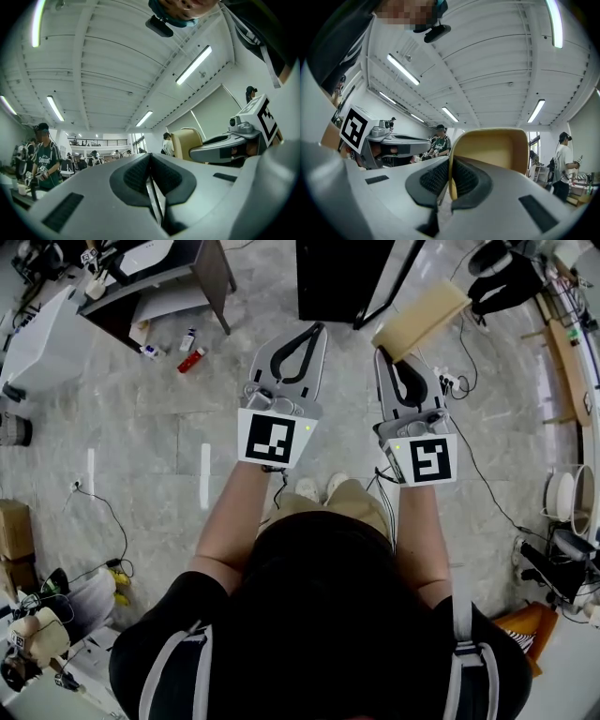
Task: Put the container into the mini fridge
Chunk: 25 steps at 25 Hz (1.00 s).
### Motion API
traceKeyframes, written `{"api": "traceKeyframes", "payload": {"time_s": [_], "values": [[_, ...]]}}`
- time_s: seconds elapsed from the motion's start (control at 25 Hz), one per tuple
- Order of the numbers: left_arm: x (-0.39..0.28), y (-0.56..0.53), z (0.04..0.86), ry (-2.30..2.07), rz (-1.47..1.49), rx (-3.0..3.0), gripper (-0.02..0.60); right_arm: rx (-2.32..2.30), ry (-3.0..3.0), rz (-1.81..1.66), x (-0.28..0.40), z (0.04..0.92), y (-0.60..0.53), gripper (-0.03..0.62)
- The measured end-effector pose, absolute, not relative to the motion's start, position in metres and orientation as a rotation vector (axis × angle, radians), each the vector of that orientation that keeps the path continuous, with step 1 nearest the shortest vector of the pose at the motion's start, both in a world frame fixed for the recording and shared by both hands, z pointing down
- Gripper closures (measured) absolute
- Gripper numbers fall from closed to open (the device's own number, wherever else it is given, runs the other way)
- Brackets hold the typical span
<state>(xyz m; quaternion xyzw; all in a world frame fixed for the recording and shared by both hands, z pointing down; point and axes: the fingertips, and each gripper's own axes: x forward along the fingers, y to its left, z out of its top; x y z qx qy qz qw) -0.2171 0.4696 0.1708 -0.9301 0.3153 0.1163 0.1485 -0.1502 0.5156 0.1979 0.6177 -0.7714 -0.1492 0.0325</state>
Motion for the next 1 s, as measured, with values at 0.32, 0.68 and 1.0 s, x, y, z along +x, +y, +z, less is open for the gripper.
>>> {"api": "traceKeyframes", "payload": {"time_s": [0.32,0.68,1.0], "values": [[-0.224,0.463,0.161,0.904,0.337,-2.638,0.558,1.883,-2.368,-0.485,-0.151,0.191,0.511,0.556],[-0.207,0.425,0.162,0.889,0.242,-2.538,0.558,1.856,-2.417,-0.521,-0.134,0.194,0.470,0.556],[-0.163,0.323,0.172,0.903,0.194,-2.474,0.558,1.796,-2.490,-0.566,-0.098,0.203,0.363,0.556]]}}
